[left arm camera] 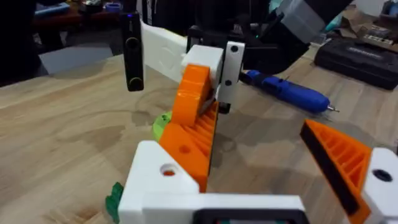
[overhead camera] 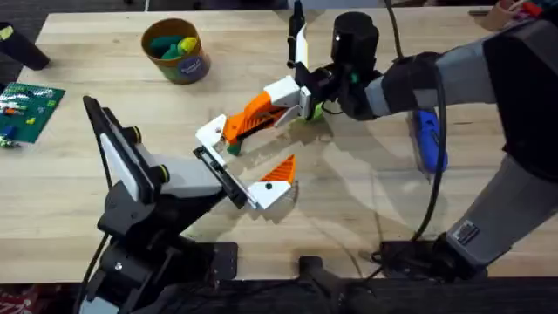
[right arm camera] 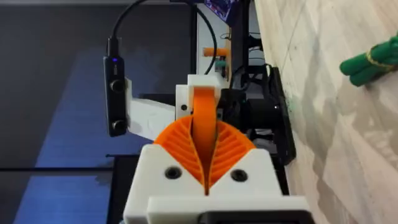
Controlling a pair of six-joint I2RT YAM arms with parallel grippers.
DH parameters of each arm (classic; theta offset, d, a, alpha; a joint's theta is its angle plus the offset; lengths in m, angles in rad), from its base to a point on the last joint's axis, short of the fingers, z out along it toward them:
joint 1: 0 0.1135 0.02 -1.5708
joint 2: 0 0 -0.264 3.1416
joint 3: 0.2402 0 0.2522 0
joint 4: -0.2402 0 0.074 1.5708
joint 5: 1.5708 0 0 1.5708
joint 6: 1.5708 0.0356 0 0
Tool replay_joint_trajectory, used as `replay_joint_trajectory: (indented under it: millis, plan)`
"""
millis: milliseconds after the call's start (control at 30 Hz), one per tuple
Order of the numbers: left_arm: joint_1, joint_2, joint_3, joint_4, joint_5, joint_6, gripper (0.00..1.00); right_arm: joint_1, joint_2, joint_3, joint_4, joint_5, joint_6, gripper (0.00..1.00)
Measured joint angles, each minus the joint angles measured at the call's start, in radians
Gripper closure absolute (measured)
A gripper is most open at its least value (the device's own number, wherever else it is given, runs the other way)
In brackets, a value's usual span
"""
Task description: Pick up the gripper from the table and insert it into the empty holder that is missing its gripper. Then pick up a screw, insert it into the mounting hole, and use the screwdriver to tighten it. Finally, clean up the table by picking up the vegetable and placing it into the bucket.
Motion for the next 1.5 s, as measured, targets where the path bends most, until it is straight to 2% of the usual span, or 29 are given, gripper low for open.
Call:
replay_joint_trajectory:
  millis: [300,833,1500]
  plan:
    - [0.000,0.000,0.000,0.000,0.000,0.000,0.015,-0.002,0.000,0.000,0.003,0.000,0.019,0.985]
    - [0.000,0.000,0.000,0.000,-0.001,0.000,0.015,0.003,0.000,0.000,0.002,0.000,-0.098,0.985]
    - [0.002,0.000,0.000,0.000,-0.015,0.000,0.015,0.025,0.000,0.000,0.002,0.008,-0.109,0.984]
